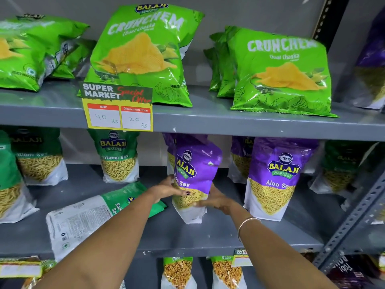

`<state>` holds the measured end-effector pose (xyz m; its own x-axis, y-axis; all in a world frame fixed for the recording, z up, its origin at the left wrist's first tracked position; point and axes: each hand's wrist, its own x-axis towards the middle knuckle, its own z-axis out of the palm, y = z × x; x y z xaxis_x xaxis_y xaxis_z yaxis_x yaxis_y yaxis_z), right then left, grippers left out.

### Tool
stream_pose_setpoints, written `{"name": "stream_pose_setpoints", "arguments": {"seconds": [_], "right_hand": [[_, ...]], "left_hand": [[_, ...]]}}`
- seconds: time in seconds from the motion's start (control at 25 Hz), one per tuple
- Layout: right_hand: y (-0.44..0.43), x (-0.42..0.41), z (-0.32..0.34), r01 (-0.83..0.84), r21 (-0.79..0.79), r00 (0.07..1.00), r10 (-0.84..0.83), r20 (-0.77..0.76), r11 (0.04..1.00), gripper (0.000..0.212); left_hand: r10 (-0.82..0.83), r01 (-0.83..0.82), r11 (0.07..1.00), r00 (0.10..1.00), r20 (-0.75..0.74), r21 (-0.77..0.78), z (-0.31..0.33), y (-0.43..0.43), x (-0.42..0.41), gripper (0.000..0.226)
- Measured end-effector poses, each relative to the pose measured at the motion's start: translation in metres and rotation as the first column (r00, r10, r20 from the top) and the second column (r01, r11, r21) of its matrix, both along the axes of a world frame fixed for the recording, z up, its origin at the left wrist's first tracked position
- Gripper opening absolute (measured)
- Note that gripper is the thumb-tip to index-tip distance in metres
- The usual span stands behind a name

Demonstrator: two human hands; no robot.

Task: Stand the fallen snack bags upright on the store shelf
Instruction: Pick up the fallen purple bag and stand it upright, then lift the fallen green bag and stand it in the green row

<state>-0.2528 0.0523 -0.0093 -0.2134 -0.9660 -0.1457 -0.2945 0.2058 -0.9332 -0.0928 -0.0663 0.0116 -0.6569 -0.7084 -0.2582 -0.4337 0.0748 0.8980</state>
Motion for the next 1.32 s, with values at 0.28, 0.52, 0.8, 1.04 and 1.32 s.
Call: {"name": "stream_pose_setpoints", "arguments": {"seconds": [0.28,0.52,0.8,1.04,1.32], "right_hand": [[0.000,-0.027,0.003,0.132,-0.103,0.982,-0.116,0.149,0.986,0.068],[-0.005,-0.023,0.000,0.006,-0.090,0.974,0.015,0.228,0.996,0.060],[0.002,-0.029,0.013,-0.052,0.010,0.985,0.050,0.164,0.999,0.049],[-0.001,-0.025,0.013,0.015,0.676,0.999,0.009,-0.032,0.737,0.033],[-0.036,0.111,-0.014,0.265,0.498,0.934,-0.348,0.081,0.826,0.024]], "left_hand": [[0.097,-0.097,0.995,0.995,0.002,0.007,0.002,-0.001,0.008,0.078],[0.124,-0.124,0.992,0.992,-0.030,-0.018,-0.004,0.008,0.014,0.079],[0.142,-0.133,0.985,0.986,0.086,-0.109,0.001,0.025,0.017,0.072],[0.302,-0.207,0.925,0.910,0.285,-0.319,0.009,-0.005,0.091,0.065],[0.209,-0.151,0.971,0.910,0.358,-0.183,-0.031,-0.115,0.228,0.046]]}}
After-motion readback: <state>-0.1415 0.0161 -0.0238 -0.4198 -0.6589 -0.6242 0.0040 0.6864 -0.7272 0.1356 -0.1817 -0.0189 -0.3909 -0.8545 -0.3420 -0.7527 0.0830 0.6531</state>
